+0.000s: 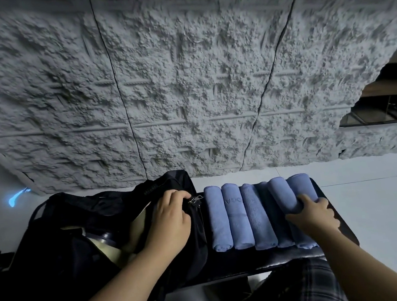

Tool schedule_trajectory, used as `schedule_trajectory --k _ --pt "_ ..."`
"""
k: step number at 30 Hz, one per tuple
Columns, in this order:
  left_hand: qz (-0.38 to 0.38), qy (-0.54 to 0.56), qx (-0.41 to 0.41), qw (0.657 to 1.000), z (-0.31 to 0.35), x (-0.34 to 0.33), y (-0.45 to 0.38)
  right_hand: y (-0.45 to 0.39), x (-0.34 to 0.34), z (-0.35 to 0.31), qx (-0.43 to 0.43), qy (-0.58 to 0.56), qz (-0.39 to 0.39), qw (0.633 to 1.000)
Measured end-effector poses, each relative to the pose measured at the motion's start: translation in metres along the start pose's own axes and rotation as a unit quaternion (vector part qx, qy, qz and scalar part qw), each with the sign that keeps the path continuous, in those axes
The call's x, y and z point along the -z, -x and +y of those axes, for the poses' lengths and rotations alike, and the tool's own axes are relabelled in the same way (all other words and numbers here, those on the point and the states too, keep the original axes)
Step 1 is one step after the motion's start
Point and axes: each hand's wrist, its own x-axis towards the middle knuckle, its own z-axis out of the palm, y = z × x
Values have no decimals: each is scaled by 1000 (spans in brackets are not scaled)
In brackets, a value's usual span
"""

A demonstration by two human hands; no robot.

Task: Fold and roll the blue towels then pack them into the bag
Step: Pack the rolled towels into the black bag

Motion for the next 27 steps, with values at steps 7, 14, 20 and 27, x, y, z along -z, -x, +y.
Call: schedule_trajectory --k 7,14,20,27 --pt "1 107 13 994 -5 2 3 26 31 -23 140 -261 56 954" --pt "-133 207 157 957 24 22 11 113 63 -92 318 -504 -193 780" --pt "-160 706 288 627 25 45 17 156 52 -135 357 -533 -326 694" --pt "-72 574 298 759 -1 60 47 181 -4 -174 409 -407 -225 785"
